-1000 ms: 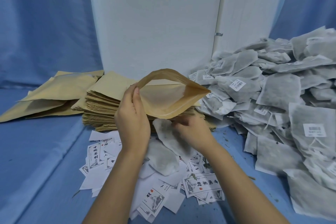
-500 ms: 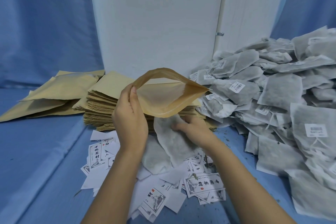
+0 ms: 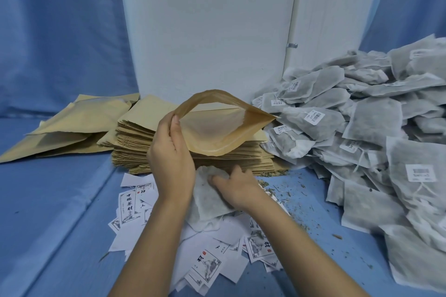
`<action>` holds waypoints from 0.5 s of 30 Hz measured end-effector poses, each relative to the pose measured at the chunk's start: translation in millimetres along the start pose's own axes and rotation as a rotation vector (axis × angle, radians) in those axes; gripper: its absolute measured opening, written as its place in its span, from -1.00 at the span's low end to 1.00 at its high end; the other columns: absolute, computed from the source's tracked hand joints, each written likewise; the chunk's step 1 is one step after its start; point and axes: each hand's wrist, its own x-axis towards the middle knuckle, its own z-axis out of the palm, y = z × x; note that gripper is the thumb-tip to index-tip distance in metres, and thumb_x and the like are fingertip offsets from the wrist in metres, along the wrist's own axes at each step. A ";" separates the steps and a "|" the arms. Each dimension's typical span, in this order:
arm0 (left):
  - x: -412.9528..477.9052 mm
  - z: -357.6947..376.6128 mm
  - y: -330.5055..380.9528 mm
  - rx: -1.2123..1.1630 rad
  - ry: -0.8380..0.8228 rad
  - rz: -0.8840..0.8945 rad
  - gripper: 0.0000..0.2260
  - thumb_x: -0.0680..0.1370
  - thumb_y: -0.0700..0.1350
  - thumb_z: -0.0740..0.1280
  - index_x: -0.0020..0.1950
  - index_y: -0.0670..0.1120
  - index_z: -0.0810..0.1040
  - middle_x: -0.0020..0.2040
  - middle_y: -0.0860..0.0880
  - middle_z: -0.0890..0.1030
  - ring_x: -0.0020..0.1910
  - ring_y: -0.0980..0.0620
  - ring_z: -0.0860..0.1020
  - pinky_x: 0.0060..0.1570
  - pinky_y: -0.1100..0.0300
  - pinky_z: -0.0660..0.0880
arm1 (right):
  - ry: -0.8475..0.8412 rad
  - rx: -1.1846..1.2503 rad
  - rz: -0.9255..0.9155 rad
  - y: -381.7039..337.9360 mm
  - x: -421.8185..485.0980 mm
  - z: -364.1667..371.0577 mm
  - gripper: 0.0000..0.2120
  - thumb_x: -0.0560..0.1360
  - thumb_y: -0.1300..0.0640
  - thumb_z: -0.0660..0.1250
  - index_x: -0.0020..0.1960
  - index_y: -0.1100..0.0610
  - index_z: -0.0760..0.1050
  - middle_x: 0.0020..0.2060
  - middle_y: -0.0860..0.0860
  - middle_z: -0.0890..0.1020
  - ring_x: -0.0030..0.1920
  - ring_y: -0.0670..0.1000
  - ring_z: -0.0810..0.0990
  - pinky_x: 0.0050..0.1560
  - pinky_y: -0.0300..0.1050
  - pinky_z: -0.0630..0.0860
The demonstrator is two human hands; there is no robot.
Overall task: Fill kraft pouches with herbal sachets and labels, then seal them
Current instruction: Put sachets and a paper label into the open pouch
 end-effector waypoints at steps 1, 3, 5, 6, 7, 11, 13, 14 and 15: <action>-0.1 -0.3 0.3 0.001 0.006 0.006 -0.71 0.65 -0.09 0.13 0.22 -0.18 0.55 0.05 -0.06 0.64 -0.03 0.12 0.51 -0.08 0.46 0.33 | 0.006 -0.047 -0.003 -0.5 -1.2 1.8 -0.34 0.52 -0.26 0.13 0.42 0.18 0.19 0.36 0.22 0.31 0.38 0.23 0.27 0.29 0.07 0.29; 0.3 -1.2 1.2 0.006 0.014 0.036 -0.71 0.64 -0.09 0.13 0.21 -0.18 0.56 0.02 -0.02 0.62 -0.06 0.19 0.48 -0.10 0.51 0.31 | 0.030 -0.161 -0.012 -1.0 -4.3 6.1 -0.36 0.52 -0.31 0.09 0.37 0.16 0.20 0.33 0.21 0.38 0.36 0.22 0.29 0.26 0.09 0.29; 1.7 -2.8 1.1 0.023 0.019 0.077 -0.72 0.64 -0.11 0.13 0.19 -0.19 0.57 -0.01 0.08 0.56 -0.09 0.30 0.42 -0.11 0.63 0.25 | 0.050 -0.245 -0.008 -2.4 -6.3 10.7 -0.38 0.51 -0.32 0.08 0.30 0.15 0.22 0.29 0.19 0.42 0.33 0.20 0.31 0.22 0.10 0.31; 3.1 -3.9 0.2 0.037 0.022 0.086 -0.72 0.64 -0.12 0.13 0.19 -0.19 0.57 0.00 0.10 0.54 -0.08 0.29 0.42 -0.10 0.66 0.22 | 0.051 -0.258 -0.003 -3.3 -6.8 12.6 -0.39 0.50 -0.33 0.10 0.28 0.15 0.22 0.28 0.17 0.43 0.32 0.19 0.32 0.21 0.10 0.31; 4.6 -5.3 -1.1 0.051 0.027 0.087 -0.71 0.63 -0.12 0.14 0.20 -0.20 0.56 0.02 0.09 0.54 -0.05 0.25 0.44 -0.08 0.67 0.20 | 0.042 -0.252 0.002 -4.1 -7.6 13.9 -0.38 0.49 -0.33 0.13 0.28 0.15 0.22 0.27 0.15 0.44 0.32 0.18 0.34 0.21 0.09 0.32; 9.2 -10.5 -6.5 0.067 0.050 0.089 -0.69 0.62 -0.12 0.13 0.21 -0.22 0.56 0.06 -0.01 0.59 0.02 0.21 0.45 -0.05 0.69 0.17 | -0.018 -0.173 0.003 -4.0 -8.8 16.2 -0.34 0.41 -0.33 0.27 0.25 0.16 0.34 0.20 0.10 0.52 0.26 0.15 0.45 0.18 0.00 0.41; 10.1 -11.1 -7.3 0.066 0.053 0.085 -0.70 0.62 -0.12 0.13 0.20 -0.23 0.56 0.06 -0.02 0.59 0.01 0.25 0.43 -0.06 0.70 0.17 | -0.003 -0.154 -0.038 -3.5 -8.5 17.3 -0.47 0.38 -0.29 0.33 0.11 0.11 0.45 0.10 0.08 0.57 0.18 0.13 0.51 0.06 -0.06 0.44; 10.2 -10.9 -7.8 0.070 0.050 0.085 -0.70 0.62 -0.12 0.13 0.20 -0.23 0.56 0.07 -0.05 0.61 0.03 0.21 0.44 -0.06 0.70 0.17 | 0.008 -0.139 -0.050 -4.1 -8.4 17.9 -0.48 0.37 -0.28 0.35 0.10 0.10 0.46 0.10 0.08 0.56 0.18 0.12 0.50 0.03 -0.07 0.44; 10.1 -10.4 -8.5 0.073 0.048 0.086 -0.70 0.62 -0.12 0.13 0.20 -0.23 0.56 0.09 -0.08 0.62 0.05 0.15 0.45 -0.06 0.69 0.18 | 0.018 -0.128 -0.060 -4.6 -8.2 18.7 -0.45 0.36 -0.26 0.37 0.16 0.11 0.44 0.14 0.08 0.52 0.22 0.12 0.46 0.06 -0.05 0.43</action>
